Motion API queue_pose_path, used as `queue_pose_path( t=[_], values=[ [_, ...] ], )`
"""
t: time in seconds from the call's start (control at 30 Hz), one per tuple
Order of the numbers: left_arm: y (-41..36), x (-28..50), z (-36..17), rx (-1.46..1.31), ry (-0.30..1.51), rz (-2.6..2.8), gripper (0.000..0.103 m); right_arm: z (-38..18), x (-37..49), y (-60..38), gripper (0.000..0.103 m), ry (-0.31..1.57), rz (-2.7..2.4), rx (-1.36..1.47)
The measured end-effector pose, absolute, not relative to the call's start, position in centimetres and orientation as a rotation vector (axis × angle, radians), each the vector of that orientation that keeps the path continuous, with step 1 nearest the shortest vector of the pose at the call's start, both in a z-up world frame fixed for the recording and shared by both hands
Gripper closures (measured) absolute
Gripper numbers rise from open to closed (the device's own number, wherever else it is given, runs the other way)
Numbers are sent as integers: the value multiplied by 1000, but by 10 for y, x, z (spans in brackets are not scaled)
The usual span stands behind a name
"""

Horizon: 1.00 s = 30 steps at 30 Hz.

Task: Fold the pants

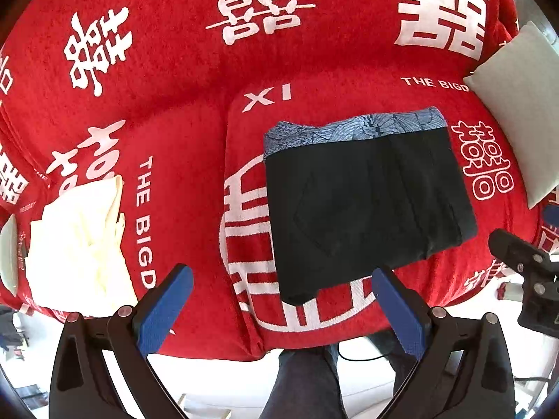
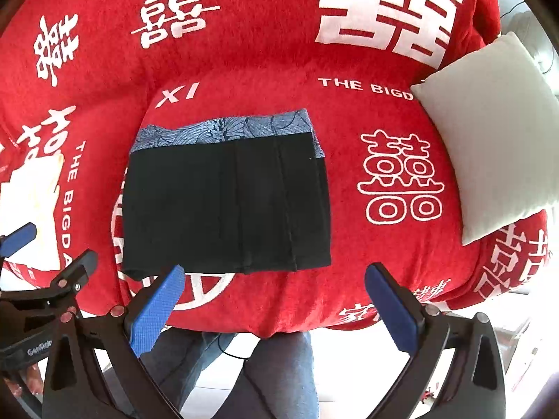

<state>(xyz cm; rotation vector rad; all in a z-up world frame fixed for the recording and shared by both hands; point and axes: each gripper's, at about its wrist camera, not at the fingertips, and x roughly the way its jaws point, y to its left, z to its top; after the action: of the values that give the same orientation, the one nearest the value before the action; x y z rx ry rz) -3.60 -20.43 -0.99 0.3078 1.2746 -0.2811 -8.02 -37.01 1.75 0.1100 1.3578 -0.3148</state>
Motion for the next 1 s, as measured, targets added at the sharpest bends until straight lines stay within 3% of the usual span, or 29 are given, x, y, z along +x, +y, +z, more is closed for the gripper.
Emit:
queue_pose_path(
  t=[1.0],
  values=[
    [-227,-86,7,279,1278,-152,0,27,-102,-389,0,1375,-200,72]
  ],
)
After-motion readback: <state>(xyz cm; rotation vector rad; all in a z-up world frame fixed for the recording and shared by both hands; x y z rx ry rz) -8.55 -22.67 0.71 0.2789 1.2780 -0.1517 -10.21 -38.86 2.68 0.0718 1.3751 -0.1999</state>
